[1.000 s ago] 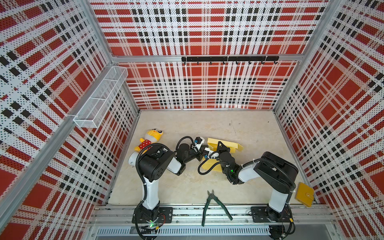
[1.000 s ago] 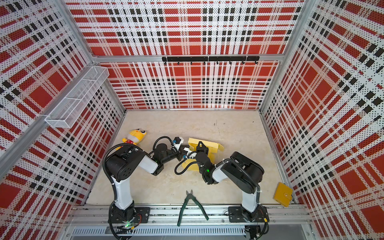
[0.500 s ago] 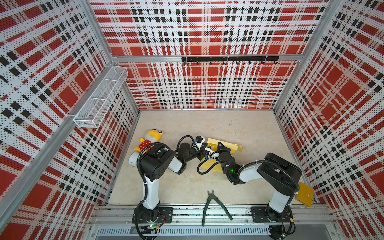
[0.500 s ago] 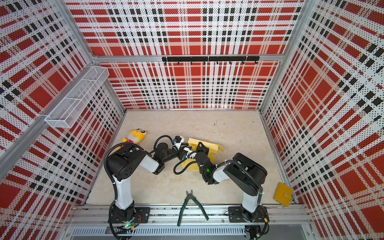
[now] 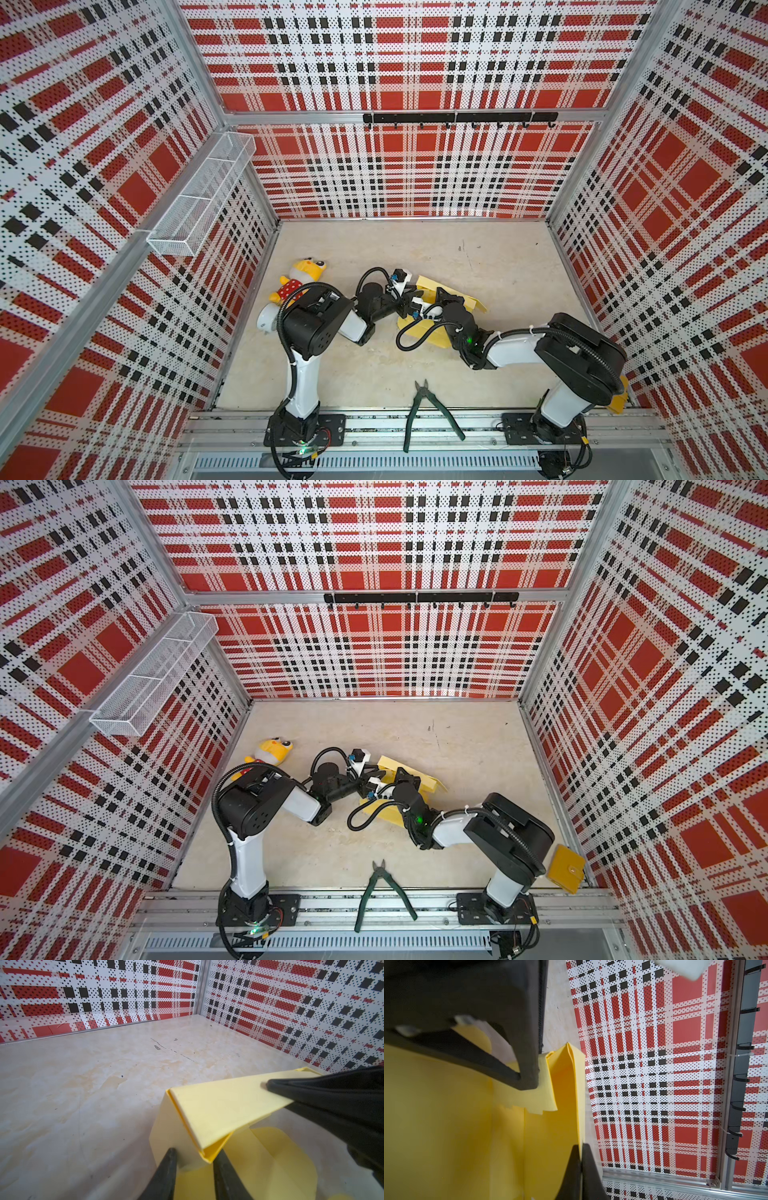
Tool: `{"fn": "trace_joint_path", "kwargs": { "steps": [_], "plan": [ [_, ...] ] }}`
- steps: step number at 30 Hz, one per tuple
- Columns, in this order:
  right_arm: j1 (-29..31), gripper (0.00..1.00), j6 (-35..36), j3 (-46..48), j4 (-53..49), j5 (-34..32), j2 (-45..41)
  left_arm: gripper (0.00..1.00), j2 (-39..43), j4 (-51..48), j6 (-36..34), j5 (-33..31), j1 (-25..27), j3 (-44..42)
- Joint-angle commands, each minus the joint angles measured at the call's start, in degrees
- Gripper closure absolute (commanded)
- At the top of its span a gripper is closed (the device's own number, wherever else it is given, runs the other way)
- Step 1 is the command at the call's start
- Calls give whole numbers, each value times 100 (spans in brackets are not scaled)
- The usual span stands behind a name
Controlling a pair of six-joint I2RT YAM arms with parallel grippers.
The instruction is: Fold the paper box
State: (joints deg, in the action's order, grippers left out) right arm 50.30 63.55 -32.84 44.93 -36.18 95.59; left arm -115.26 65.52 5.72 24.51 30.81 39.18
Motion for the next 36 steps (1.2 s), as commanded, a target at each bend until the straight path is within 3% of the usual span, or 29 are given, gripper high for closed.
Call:
{"fn": "trace_joint_path", "kwargs": {
  "steps": [1, 4, 10, 13, 18, 23, 29, 36],
  "plan": [
    [306, 100, -229, -11, -210, 1004, 17, 66, -103, 322, 222, -80, 120, 333],
    [312, 100, -244, -64, -183, 978, 97, 67, -147, 233, 221, -107, 185, 431],
    [297, 99, -329, -150, -342, 1004, 82, 83, -200, 219, 345, -181, 180, 504],
    [309, 88, -677, -294, -936, 1051, -188, 85, -191, 212, 376, -156, 158, 503],
    [420, 63, -2238, -898, -3161, 1698, -1181, 86, -8, 65, 470, -75, 78, 515],
    [507, 49, -3896, -1914, -5250, 2465, -2012, 88, 240, -437, 690, 445, -130, 769],
    [422, 48, -5319, -3062, -6262, 2942, -2215, 88, 550, -1521, 721, 809, -382, 1231],
    [-192, 47, -6739, -4187, -7126, 2971, -1948, 88, 905, -3070, -21, 916, -449, 1642]
  ]
}}
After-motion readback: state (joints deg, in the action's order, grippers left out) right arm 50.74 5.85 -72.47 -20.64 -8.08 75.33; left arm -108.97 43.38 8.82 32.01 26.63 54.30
